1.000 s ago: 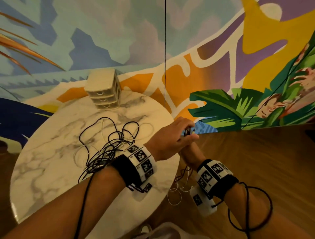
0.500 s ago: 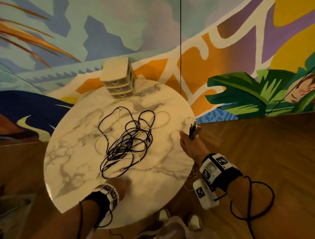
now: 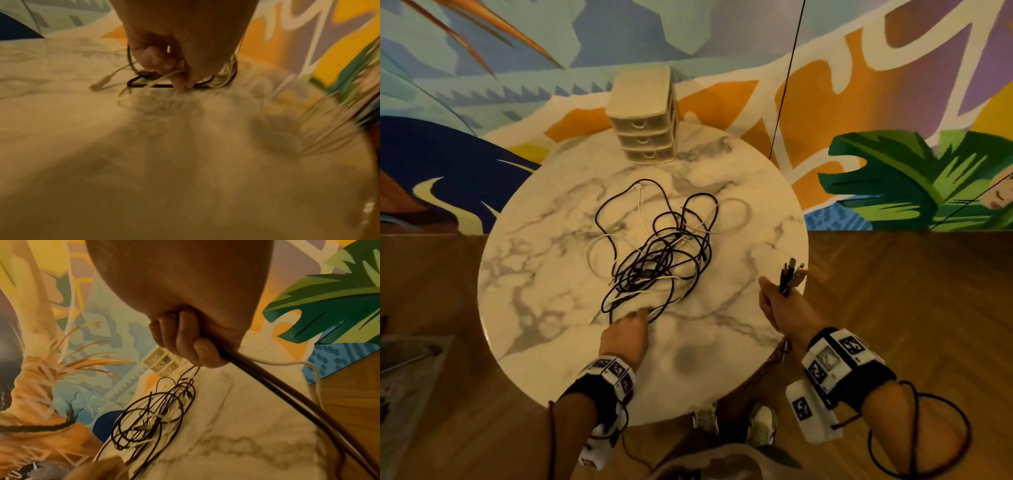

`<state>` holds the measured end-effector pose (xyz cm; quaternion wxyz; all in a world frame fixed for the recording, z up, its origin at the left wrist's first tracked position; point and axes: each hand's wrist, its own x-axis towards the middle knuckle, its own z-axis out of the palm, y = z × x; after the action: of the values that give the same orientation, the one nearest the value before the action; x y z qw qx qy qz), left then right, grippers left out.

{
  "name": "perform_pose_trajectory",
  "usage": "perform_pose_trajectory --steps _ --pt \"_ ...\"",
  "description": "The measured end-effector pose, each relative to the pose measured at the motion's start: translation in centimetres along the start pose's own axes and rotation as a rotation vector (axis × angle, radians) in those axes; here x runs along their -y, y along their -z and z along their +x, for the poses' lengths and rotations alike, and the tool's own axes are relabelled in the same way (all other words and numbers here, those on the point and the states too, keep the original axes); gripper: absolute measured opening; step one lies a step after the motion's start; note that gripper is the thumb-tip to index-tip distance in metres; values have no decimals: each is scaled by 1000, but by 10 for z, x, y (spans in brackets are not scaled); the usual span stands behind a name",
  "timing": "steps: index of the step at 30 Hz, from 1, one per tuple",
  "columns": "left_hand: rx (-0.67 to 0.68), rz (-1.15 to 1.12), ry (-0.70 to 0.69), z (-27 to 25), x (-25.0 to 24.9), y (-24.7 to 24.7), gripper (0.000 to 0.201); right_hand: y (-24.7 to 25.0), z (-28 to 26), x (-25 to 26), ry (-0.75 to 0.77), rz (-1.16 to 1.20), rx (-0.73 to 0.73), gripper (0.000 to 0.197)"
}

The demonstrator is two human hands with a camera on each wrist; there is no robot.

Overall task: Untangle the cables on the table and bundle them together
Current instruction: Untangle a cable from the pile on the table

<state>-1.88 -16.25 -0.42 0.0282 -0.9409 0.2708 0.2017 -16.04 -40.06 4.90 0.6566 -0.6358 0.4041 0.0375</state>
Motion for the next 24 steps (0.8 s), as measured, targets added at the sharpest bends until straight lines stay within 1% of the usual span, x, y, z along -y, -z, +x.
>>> perform_pose_trajectory --steps 2,3,4,5,6,7,8,10,11,12,14,16,17,18,20,21,23,24 --pt "-135 -216 -92 -3 -6 6 32 -10 2 -3 3 -57 22 55" --pt "-182 -357 -131 -5 -9 11 28 -17 3 -5 9 -96 34 58" --pt "-194 -522 -144 -7 -14 19 24 -23 3 -5 16 -132 47 61" --pt "-162 -690 -139 -10 -20 26 18 -31 3 -5 18 -157 67 61" --pt "-103 -825 -131 -13 -26 33 14 -40 4 -4 11 -156 96 60" --pt "-51 -914 -147 -16 -31 39 13 -48 4 -3 5 -132 127 58" --pt "-8 -919 -196 -20 -37 44 15 -57 4 -2 -4 -105 158 56" --pt "52 -762 -354 -28 -45 46 27 -68 5 1 -40 -42 194 49" --pt "70 -679 -418 -31 -47 43 35 -72 6 2 -63 7 206 44" --pt "78 -615 -455 -34 -48 38 44 -73 7 3 -77 60 217 40" --pt "68 -548 -469 -44 -47 24 56 -71 11 5 -73 134 210 38" --pt "10 -570 -473 -55 -41 9 55 -67 13 8 -59 209 137 37" --pt "-20 -589 -455 -59 -33 -2 49 -63 14 10 -65 263 91 36" --pt "-39 -601 -404 -60 -23 -11 41 -59 15 12 -79 318 56 36" --pt "-45 -588 -247 -58 3 -29 23 -50 18 13 -109 400 36 36" --pt "-81 -572 -164 -57 18 -37 17 -47 20 12 -125 425 46 35" --pt "-230 -574 13 -52 47 -45 15 -42 24 9 -142 437 60 35" --pt "-281 -578 88 -47 60 -46 20 -41 26 8 -148 428 54 35"
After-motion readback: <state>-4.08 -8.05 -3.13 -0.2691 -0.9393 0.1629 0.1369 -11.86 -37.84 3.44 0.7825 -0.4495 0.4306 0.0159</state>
